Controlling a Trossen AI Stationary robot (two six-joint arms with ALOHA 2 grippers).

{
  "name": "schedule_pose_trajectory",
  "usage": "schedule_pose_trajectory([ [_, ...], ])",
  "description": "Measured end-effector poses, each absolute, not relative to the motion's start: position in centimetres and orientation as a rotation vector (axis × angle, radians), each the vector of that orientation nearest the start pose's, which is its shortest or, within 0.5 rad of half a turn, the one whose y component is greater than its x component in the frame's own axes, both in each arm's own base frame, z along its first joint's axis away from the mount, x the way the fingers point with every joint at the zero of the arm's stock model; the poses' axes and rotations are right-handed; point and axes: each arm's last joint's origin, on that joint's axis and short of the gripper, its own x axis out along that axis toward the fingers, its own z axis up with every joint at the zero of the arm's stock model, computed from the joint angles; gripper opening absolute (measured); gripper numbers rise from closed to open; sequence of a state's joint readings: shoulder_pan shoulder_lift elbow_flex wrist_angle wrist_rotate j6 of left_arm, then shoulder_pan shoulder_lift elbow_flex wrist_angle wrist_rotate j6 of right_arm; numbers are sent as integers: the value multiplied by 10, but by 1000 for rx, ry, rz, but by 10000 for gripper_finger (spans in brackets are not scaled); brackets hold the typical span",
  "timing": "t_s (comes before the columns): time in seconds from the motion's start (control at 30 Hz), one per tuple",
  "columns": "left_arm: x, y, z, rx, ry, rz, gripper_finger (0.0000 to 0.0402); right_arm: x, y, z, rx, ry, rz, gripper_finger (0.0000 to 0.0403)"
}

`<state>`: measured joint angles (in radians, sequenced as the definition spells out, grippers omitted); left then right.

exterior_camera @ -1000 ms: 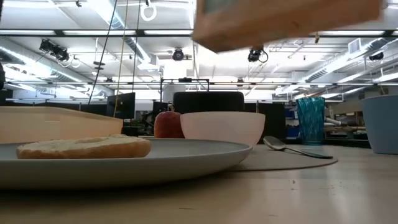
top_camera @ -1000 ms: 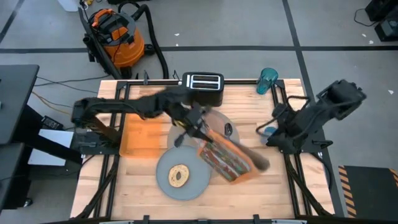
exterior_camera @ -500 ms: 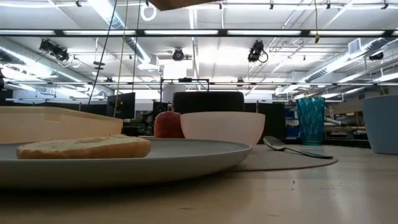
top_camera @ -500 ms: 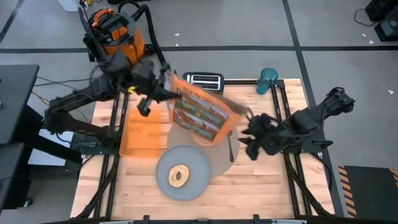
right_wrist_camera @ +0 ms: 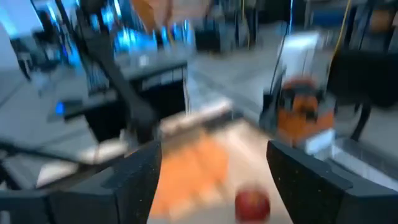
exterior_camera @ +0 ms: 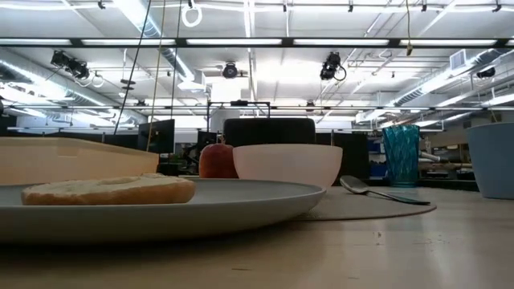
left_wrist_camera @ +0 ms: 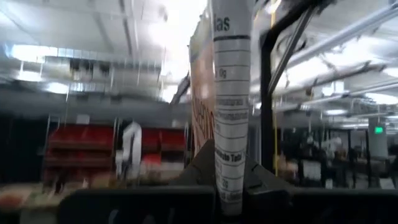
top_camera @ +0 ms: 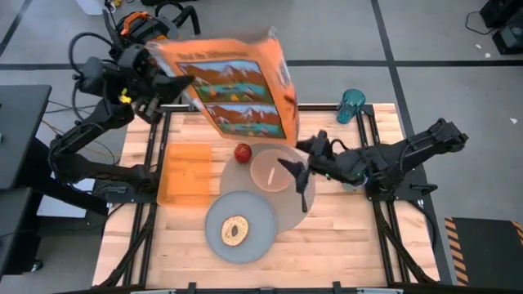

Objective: Arrange a breakfast setting
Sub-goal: Pour the cereal from the cereal box into the orange bowl

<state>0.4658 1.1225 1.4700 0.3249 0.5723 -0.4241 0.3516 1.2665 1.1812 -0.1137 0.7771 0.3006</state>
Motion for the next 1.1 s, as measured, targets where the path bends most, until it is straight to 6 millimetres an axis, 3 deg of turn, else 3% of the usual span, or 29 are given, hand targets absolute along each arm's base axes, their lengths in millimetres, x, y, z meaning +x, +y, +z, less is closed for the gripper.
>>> schedule_pose_trajectory([
  [0.27,170,74,544,-109,-617,-194,5,283,57,417,32,-280,-396,325],
  [0.53,176,79,543,-112,-652,-150,5,284,43,425,-28,-375,-248,339],
  [0.73,194,86,536,-143,-636,-131,5,282,34,434,-22,-483,-147,339],
  [0.9,210,88,532,-148,-679,-132,6,275,25,445,2,-592,-189,336],
  [1.1,225,91,527,-131,-692,-106,12,271,19,450,44,-652,-231,300],
])
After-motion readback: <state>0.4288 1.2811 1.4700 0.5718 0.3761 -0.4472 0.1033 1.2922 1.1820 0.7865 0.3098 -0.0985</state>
